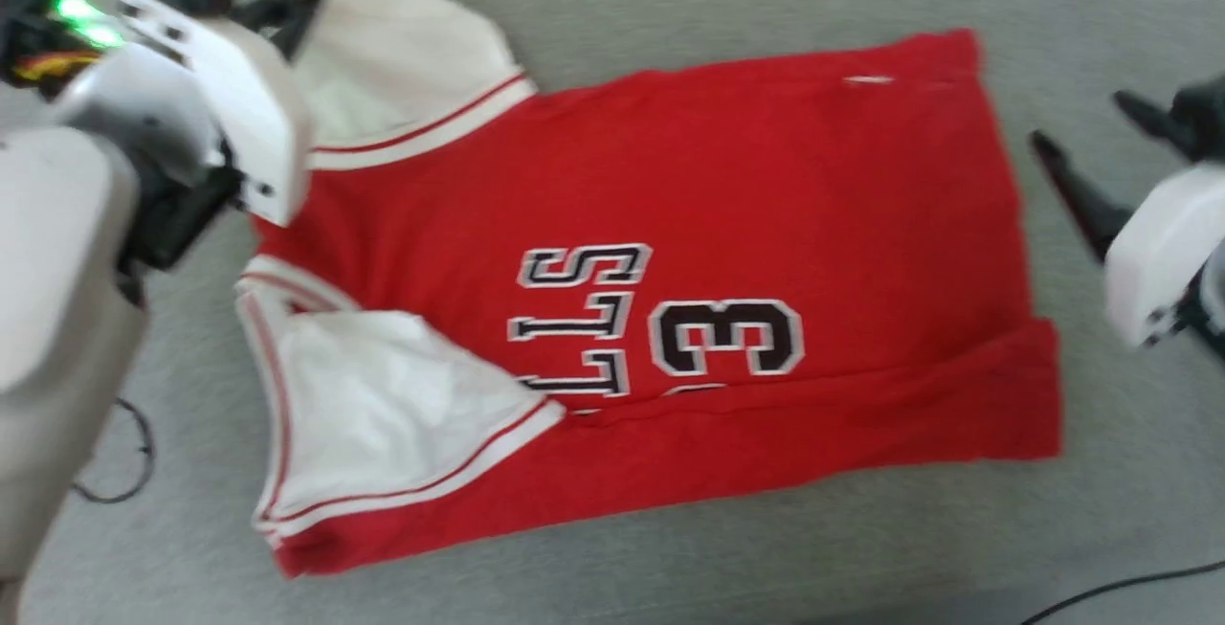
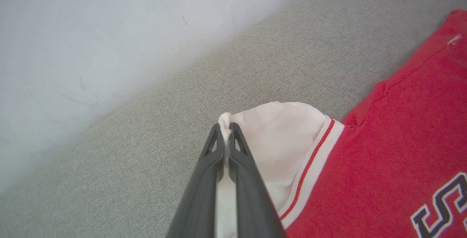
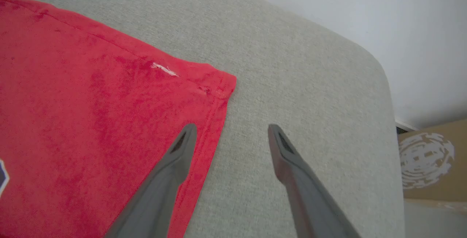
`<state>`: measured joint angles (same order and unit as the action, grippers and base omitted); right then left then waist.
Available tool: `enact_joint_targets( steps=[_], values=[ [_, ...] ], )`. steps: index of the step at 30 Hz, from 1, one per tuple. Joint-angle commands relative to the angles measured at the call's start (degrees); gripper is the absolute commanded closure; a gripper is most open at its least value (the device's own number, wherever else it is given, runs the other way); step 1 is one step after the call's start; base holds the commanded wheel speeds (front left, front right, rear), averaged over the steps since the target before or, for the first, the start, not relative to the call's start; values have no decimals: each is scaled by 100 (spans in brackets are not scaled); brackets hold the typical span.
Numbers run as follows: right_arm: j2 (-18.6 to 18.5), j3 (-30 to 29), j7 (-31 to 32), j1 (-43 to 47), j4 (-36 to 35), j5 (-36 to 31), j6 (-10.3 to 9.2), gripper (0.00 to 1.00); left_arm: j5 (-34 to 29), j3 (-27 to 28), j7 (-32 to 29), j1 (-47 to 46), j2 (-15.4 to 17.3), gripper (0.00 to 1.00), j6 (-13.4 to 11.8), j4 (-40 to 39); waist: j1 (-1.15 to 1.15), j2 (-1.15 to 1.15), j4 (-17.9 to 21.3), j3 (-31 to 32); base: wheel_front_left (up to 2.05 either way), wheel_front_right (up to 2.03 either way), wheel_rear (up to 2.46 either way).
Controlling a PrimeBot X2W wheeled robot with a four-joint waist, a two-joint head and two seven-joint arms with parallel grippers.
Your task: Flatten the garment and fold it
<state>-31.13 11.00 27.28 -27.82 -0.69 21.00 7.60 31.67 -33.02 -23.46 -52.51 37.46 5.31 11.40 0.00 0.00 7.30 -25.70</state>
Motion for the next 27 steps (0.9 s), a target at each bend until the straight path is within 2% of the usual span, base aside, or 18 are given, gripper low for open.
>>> enact_joint_targets(
  steps=[1,4,10,14,20,21,22,27],
  values=[
    [-70,65,97,-169,72,80,-11,0,-36,-30,49,130,-43,100,-62,-99,0,0,-623,-48,0,0,0],
    [-451,348,522,-626,398,253,-11,0,10,-52,179,328,-166,100,-179,-536,0,0,-920,-148,0,0,0],
    [-997,1182,941,-1391,1229,362,-11,0,32,-98,399,695,-328,100,-414,-1233,0,0,-1366,-364,0,0,0],
    [-1212,1636,986,-1744,1772,316,-11,0,-24,-177,505,826,-427,100,-514,-1554,0,0,-1586,-472,0,0,0],
    [-1355,2272,896,-1950,2433,375,-11,0,-82,-294,574,918,-524,100,-575,-1749,0,0,-1718,-523,0,0,0],
    [-1366,2428,929,-1941,2496,438,-11,26,-82,-302,580,925,-529,100,-579,-1752,0,0,-1720,-517,0,0,0],
    [-1385,2570,952,-1940,2534,503,-11,100,-81,-302,595,932,-534,100,-588,-1749,0,0,-1714,-507,0,0,0],
    [-1335,2798,600,-2081,2768,767,-11,100,-88,-234,797,997,-556,100,-681,-1604,0,0,-1604,-351,0,0,0]
  ],
)
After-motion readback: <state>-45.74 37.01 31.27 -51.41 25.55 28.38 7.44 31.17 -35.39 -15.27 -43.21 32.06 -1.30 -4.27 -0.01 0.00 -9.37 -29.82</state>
